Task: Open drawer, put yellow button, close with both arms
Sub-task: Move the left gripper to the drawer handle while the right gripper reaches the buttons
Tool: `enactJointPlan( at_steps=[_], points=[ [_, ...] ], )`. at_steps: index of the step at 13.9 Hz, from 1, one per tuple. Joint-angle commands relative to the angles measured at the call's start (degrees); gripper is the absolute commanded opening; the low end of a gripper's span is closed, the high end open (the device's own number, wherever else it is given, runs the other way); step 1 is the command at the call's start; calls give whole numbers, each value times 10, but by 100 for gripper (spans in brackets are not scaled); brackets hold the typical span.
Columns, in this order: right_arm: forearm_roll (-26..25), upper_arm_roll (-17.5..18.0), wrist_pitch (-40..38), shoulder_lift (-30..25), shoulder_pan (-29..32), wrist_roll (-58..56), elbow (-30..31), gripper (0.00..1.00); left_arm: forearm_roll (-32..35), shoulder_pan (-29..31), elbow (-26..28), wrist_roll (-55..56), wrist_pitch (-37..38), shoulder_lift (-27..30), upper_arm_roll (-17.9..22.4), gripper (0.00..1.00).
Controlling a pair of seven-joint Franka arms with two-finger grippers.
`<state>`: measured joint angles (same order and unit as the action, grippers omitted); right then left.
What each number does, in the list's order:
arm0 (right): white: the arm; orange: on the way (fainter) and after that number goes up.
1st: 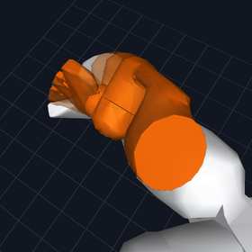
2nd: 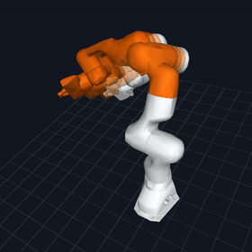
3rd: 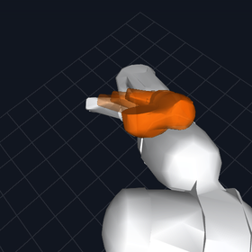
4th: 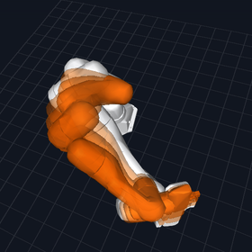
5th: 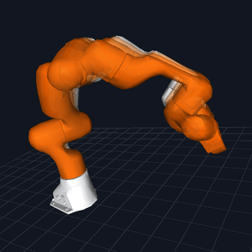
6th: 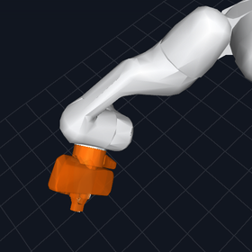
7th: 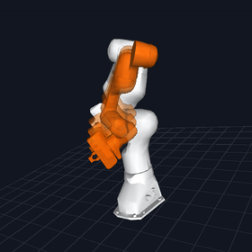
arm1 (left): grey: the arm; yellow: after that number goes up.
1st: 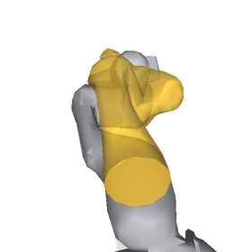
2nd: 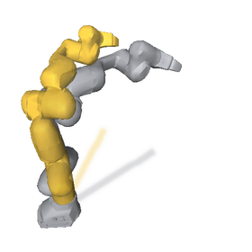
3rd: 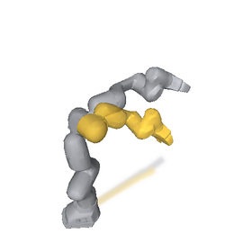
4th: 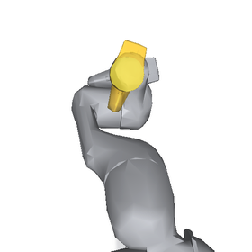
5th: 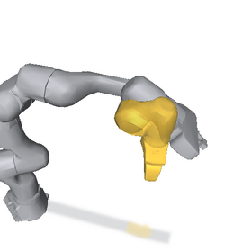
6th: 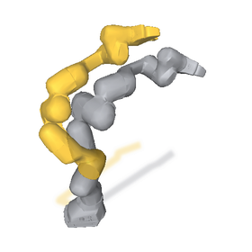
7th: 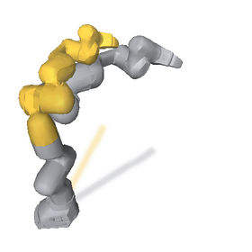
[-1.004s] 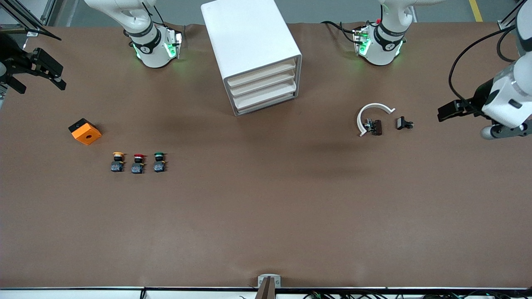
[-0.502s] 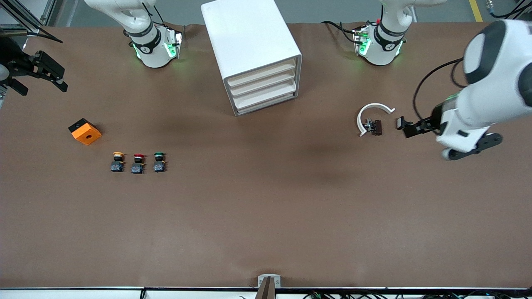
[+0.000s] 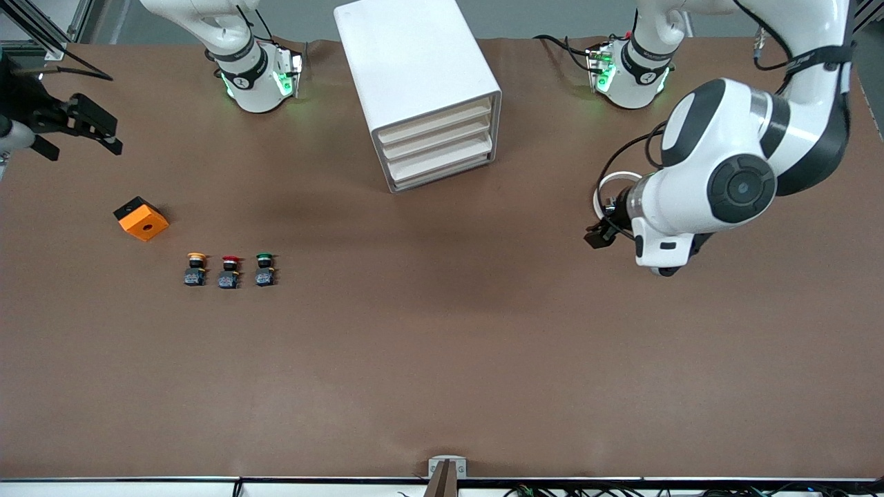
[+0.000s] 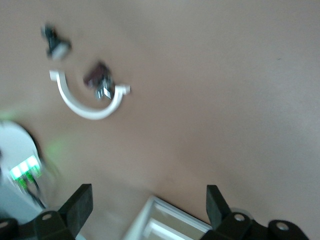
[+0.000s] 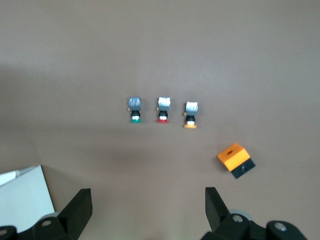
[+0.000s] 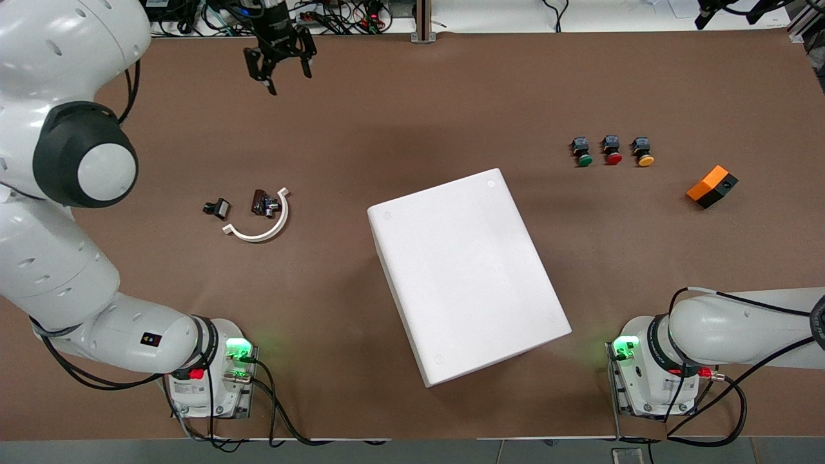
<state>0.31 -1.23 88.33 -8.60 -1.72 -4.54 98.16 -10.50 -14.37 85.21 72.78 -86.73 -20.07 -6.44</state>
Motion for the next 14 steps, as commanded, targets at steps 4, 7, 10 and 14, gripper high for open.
enactJointPlan(
  at_steps=[4,7,10,14],
  points=[
    [-9,3,23,139,29,1,-9,100,-90,-29,-18,226,15,-78,1,100],
    [-11,2,124,192,47,0,34,100,-169,-29,-20,327,67,-119,3,100],
    [-43,2,261,212,51,0,98,100,-193,-42,-20,441,68,-123,1,100],
    [-51,2,356,269,66,-1,127,100,-320,-43,-19,460,70,-132,1,100]
  ],
)
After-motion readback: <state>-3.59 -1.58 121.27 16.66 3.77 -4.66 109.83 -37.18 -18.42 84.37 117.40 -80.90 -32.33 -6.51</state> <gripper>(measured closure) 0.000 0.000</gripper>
